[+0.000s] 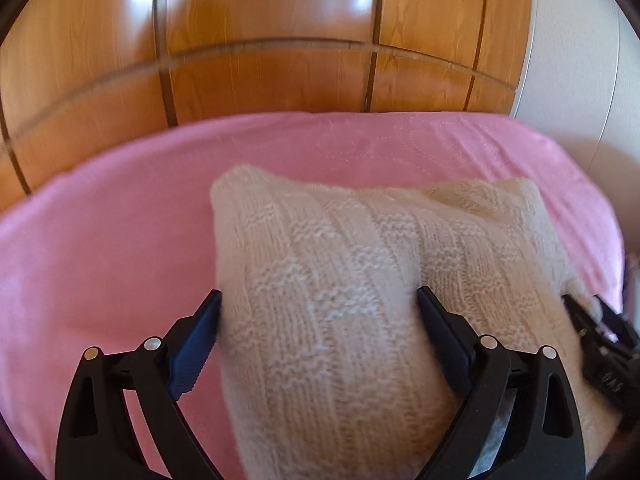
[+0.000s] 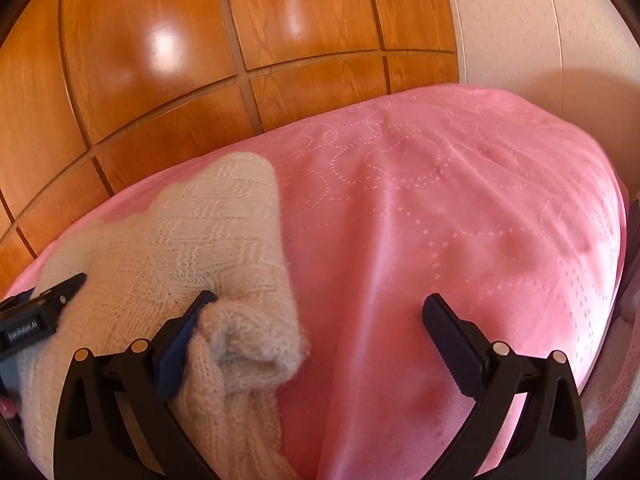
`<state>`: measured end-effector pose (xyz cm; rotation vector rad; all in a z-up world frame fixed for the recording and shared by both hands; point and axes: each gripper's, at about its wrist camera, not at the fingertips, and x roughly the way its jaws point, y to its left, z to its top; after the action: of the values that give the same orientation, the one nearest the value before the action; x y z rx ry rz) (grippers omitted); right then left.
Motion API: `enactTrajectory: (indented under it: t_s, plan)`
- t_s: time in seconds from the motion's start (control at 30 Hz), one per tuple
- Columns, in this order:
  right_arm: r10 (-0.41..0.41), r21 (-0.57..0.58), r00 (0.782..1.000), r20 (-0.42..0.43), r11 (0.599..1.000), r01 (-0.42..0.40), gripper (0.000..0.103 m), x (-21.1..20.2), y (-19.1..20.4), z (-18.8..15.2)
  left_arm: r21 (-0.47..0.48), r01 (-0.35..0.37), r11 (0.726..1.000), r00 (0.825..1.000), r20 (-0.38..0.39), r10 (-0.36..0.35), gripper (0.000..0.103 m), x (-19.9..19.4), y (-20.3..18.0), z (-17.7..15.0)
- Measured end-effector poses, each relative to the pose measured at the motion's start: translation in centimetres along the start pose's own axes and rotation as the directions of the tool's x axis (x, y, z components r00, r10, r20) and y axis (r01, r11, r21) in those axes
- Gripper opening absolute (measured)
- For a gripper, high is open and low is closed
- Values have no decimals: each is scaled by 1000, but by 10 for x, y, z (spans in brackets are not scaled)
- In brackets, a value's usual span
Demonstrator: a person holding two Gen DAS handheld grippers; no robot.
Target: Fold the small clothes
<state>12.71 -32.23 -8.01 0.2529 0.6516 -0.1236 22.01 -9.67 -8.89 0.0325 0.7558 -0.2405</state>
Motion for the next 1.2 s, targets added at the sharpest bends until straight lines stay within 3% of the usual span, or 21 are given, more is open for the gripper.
enactTrajectory:
  t_s: [0.17, 0.3, 0.4, 0.5, 0.57, 0.63, 0.7, 0.83, 1.0, 1.2]
  plan:
    - [-18, -27, 1000, 8, 999, 18, 101, 0, 5, 0, 11, -6, 1000, 999, 41, 5, 95, -12, -1, -7]
    - [18, -15, 994, -105, 1000, -20, 101, 0, 0, 14, -103, 75, 992, 994, 81, -67, 96, -41, 14, -24]
    - [74, 13, 983, -171, 997, -72, 101, -10, -5, 24, -217, 159, 963, 986, 76, -146, 97, -55, 27, -46]
    - [164, 57, 967, -194, 986, -155, 101, -21, -10, 21, -328, 254, 910, 966, 52, -251, 99, -59, 41, -71]
    - [205, 49, 949, -238, 979, -199, 101, -22, -8, 13, -283, 256, 925, 966, 47, -253, 99, -64, 37, -84]
    - [215, 24, 932, -293, 976, -218, 101, -15, -5, 1, -139, 192, 971, 981, 45, -187, 99, -71, 19, -94]
    - [219, 30, 934, -281, 975, -220, 101, -14, -7, -6, -89, 166, 982, 985, 66, -160, 99, -81, 10, -100]
    - [263, 49, 934, -241, 965, -258, 101, -20, -7, -3, -168, 232, 958, 972, 89, -220, 99, -88, 20, -99]
    - [379, 111, 905, -190, 925, -364, 101, -22, -11, -1, -255, 295, 921, 950, 186, -253, 99, -100, 44, -81]
    - [472, 193, 854, -217, 879, -437, 101, -4, -19, 7, -250, 281, 927, 958, 132, -255, 99, -78, 48, -44]
